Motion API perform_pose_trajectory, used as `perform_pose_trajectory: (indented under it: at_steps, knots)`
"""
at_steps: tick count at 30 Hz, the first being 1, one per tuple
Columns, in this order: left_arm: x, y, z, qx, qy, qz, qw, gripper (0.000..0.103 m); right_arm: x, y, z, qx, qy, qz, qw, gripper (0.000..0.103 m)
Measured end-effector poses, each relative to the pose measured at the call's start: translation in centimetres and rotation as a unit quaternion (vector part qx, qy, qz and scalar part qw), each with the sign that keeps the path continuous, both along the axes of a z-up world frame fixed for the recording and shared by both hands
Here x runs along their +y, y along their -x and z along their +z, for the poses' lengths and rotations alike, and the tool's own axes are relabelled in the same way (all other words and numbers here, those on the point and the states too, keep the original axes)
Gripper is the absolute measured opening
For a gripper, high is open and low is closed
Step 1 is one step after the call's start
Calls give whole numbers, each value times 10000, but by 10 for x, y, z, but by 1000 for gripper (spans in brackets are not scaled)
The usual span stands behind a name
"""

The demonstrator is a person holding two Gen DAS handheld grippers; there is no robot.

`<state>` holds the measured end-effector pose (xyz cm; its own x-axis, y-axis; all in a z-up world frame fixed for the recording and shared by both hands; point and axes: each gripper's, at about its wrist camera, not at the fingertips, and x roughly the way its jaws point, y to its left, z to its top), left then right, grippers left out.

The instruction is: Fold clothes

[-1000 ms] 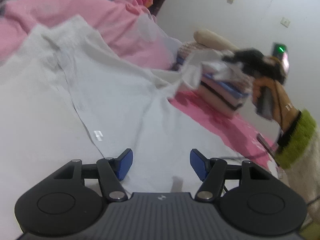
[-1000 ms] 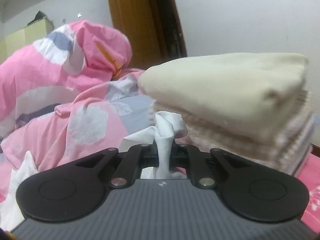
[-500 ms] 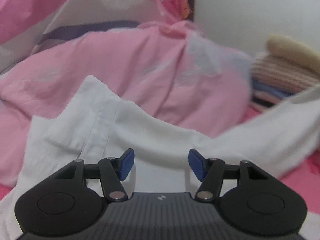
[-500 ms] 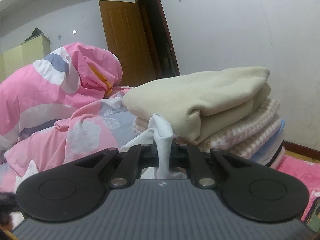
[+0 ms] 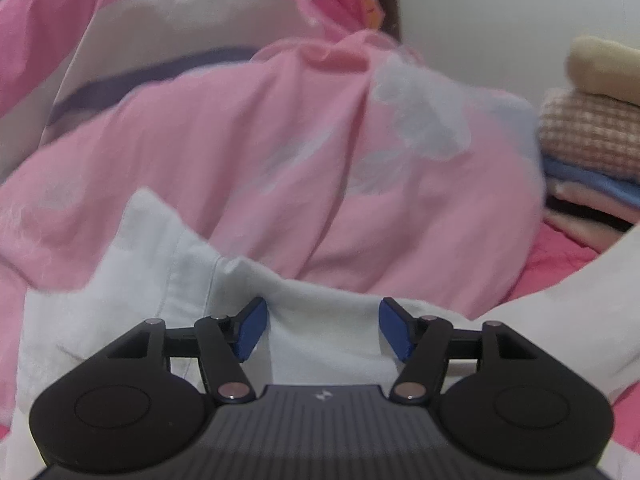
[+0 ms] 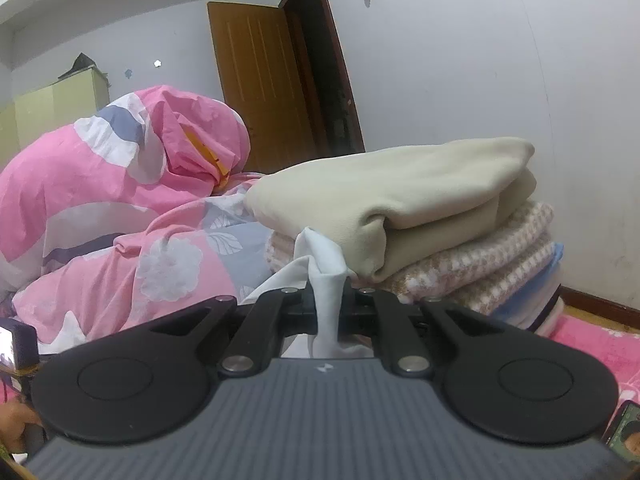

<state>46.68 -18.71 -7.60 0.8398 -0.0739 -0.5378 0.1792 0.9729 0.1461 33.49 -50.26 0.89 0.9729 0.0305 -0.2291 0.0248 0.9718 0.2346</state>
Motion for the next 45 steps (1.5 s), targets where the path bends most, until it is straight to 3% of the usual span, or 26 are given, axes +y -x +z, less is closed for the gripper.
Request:
perform_pose_trajectory:
  at_steps: [4, 12, 20, 23, 26, 30, 32, 34, 35, 37, 40, 43, 45]
  knots:
    - [-9, -2, -4, -179, -493, 147, 9985, 63, 2, 4, 2, -62, 88, -1, 9999, 5]
    - [23, 24, 23, -138, 113, 328, 9993, 64, 10, -1, 20, 192, -182, 373, 9990, 5]
    - [159, 126, 109, -52, 1121, 461, 9926, 66, 92, 21, 84, 412, 96, 1619, 9859, 5]
    - [216, 177, 138, 31, 1322, 415, 9903, 70, 135, 34, 103, 567, 204, 2201, 9736, 5]
    - [263, 222, 142, 224, 1619, 342, 9860, 73, 185, 51, 97, 975, 112, 2797, 9550, 6]
    - [296, 269, 121, 655, 2093, 187, 9755, 73, 237, 71, 57, 1728, -476, 3401, 9232, 13]
    - [303, 282, 98, 908, 2352, 131, 9676, 73, 264, 82, 37, 2095, -768, 3685, 9024, 27]
    - [307, 291, 76, 1163, 2599, 81, 9586, 73, 280, 94, 21, 2379, -1094, 3889, 8833, 27]
    - [308, 294, 65, 1276, 2700, 39, 9544, 73, 274, 102, 20, 2404, -1273, 3881, 8806, 27]
    - [309, 299, 47, 1460, 2850, -64, 9473, 73, 246, 124, 33, 2280, -1473, 3734, 8871, 27]
    - [306, 299, 30, 1547, 2838, -219, 9461, 73, 196, 168, 68, 1919, -1625, 3392, 9065, 28]
    - [302, 295, 20, 1605, 2900, -388, 9427, 73, 144, 228, 122, 1410, -1401, 2968, 9340, 30]
    - [297, 292, 14, 1666, 2960, -478, 9393, 73, 121, 266, 154, 1134, -1081, 2708, 9498, 39]
